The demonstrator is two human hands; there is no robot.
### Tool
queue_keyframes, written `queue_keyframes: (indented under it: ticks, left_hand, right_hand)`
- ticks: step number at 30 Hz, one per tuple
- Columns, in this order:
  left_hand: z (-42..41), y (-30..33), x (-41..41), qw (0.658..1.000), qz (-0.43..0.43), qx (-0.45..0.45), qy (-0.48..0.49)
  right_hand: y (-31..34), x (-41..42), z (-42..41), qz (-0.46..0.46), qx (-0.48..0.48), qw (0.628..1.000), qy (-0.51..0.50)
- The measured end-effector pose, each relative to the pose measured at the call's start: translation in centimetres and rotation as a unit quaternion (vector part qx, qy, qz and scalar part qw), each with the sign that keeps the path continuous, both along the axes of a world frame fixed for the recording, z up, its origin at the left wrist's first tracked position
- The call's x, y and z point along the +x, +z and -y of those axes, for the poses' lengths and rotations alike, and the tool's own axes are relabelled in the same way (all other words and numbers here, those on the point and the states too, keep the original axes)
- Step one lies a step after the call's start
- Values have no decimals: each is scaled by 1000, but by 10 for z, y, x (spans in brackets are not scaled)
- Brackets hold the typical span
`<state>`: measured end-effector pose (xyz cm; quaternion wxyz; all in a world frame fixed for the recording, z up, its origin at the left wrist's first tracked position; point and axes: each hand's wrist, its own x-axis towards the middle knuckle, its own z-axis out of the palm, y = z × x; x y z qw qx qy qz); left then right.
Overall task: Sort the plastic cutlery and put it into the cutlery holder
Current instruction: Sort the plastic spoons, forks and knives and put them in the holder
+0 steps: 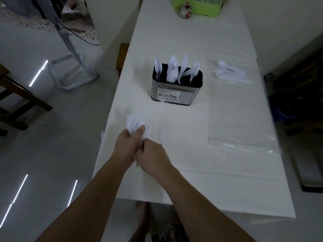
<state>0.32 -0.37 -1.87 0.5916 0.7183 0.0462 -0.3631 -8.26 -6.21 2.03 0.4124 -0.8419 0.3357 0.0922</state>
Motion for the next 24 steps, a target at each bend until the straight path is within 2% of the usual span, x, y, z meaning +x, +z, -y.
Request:
queue_keyframes:
  ticks: [4, 8, 12, 16, 18, 20, 24]
  left_hand:
    - [-35, 1, 13, 999, -8, -42, -15]
    - [-58, -8, 24, 1000, -8, 10, 3]
    - [-70, -19, 29, 996, -23, 51, 63]
    - [-80, -17, 30, 998, -42, 20, 50]
    - [-87, -15, 29, 999, -38, 25, 9]
    - [-92, -14, 26, 998, -35, 25, -43]
    - [-89, -4, 16, 986, -33, 13, -161]
  right_hand:
    - [4, 13, -24, 10, -37, 996, 78]
    - [-4, 18, -44, 21, -64, 991, 119]
    - [-13, 15, -56, 28, -25, 993, 111]
    - [-30, 14, -58, 16, -60, 995, 83]
    - [-32, 15, -52, 10, -65, 997, 34]
    - [-29, 18, -41, 20, -31, 999, -39]
    - [-17, 30, -20, 96, 133, 981, -108]
